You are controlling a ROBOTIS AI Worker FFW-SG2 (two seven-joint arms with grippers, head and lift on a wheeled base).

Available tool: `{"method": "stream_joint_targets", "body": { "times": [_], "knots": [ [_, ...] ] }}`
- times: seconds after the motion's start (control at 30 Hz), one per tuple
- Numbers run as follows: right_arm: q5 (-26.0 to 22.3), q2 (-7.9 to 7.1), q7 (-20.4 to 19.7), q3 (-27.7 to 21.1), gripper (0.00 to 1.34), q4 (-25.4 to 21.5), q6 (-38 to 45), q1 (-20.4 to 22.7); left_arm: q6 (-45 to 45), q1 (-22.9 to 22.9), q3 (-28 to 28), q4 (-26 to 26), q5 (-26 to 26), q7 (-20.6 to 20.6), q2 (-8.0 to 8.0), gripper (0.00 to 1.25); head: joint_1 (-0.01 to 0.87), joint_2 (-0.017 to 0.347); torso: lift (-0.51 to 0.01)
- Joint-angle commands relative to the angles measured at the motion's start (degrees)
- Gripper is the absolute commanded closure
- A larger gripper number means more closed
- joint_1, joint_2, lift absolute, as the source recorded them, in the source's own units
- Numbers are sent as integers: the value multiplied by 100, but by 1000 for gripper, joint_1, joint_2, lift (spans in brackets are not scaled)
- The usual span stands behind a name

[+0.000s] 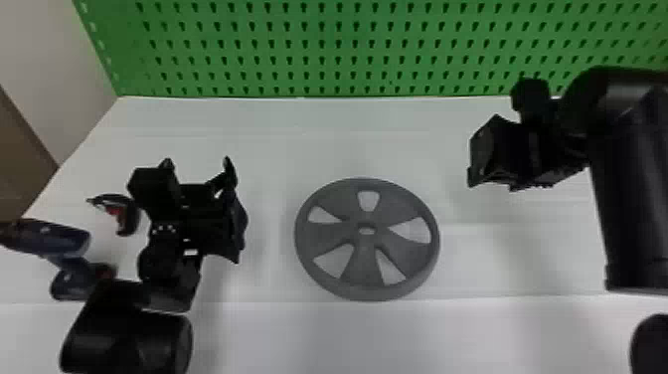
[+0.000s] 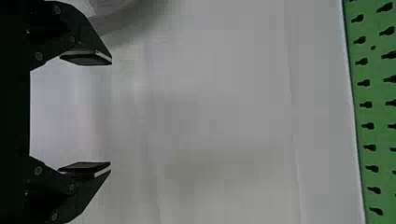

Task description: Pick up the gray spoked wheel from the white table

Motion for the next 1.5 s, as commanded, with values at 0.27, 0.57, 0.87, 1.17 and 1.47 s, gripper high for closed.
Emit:
{"method": "stream_joint_targets", "body": {
  "times": [0.27,0.57,0.87,1.17,1.47],
  "knots": [
    [-785,-442,0,429,460,1129,177,-613,93,-18,-21,3,-69,0,0,236,770,44,-98],
    [-1532,-715,0,1088,460,1859,177,-911,146,-27,-56,3,-78,0,26,236,770,44,-98],
    [-2165,-908,0,1624,460,2395,177,-1193,181,-53,-100,12,-78,0,61,236,770,44,-98],
    [-2323,-925,0,1606,460,2553,177,-1219,190,-53,-100,12,-69,0,70,236,770,44,-98],
    [-2859,-899,0,1193,460,3186,177,-1272,190,-62,-109,12,-69,0,70,236,770,44,-98]
  ]
}}
